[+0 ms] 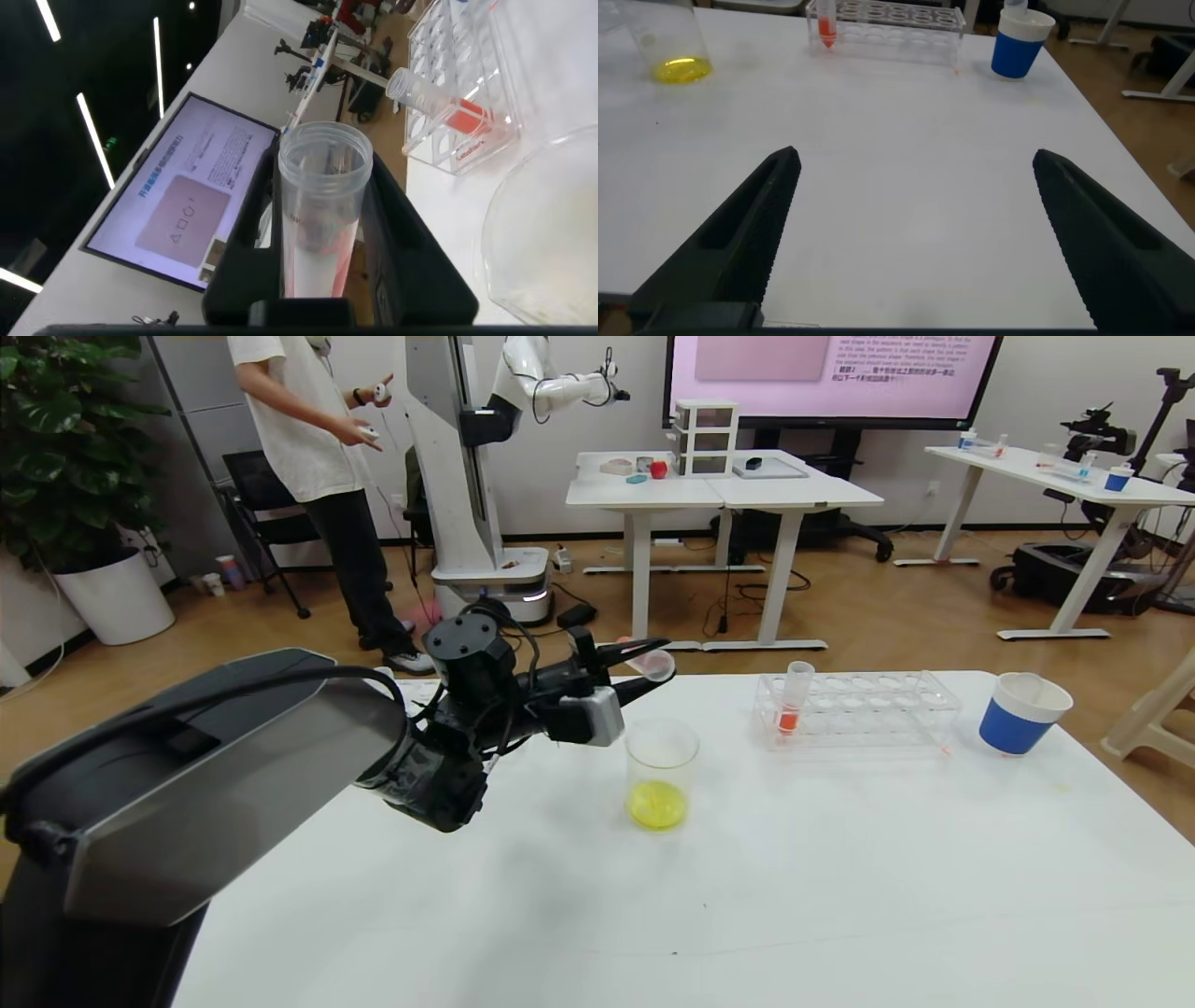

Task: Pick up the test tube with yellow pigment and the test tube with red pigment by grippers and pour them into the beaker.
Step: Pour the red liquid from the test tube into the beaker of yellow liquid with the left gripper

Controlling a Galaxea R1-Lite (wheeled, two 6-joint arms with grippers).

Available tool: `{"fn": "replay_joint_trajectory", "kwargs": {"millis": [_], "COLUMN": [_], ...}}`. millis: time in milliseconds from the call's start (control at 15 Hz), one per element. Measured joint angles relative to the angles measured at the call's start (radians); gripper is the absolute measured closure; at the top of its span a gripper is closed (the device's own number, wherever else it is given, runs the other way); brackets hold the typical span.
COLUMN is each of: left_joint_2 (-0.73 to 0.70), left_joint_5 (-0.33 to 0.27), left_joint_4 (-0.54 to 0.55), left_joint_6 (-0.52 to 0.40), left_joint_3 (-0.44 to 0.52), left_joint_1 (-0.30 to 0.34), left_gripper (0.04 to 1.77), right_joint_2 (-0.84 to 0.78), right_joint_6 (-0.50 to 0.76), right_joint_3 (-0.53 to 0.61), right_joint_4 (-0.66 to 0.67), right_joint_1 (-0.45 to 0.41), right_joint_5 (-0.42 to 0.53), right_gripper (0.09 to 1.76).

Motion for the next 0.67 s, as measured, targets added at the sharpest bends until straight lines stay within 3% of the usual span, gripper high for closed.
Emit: {"fn": "replay_joint_trajectory", "kwargs": {"millis": [667], "left_joint_2": [0.041], "left_joint_5": [-0.035], "left_joint_4": [-0.016], "left_joint_6": [0.174], "left_joint_3": [-0.008], "left_joint_1": [0.011], "left_gripper": [1.31], "right_joint_2": [0.0], "right_joint_6": [0.0], "right_joint_3": [0.0], "right_joint_4": [0.0], "right_joint_1": [0.0], "right_joint_5": [0.0], "right_gripper": [0.11]}}
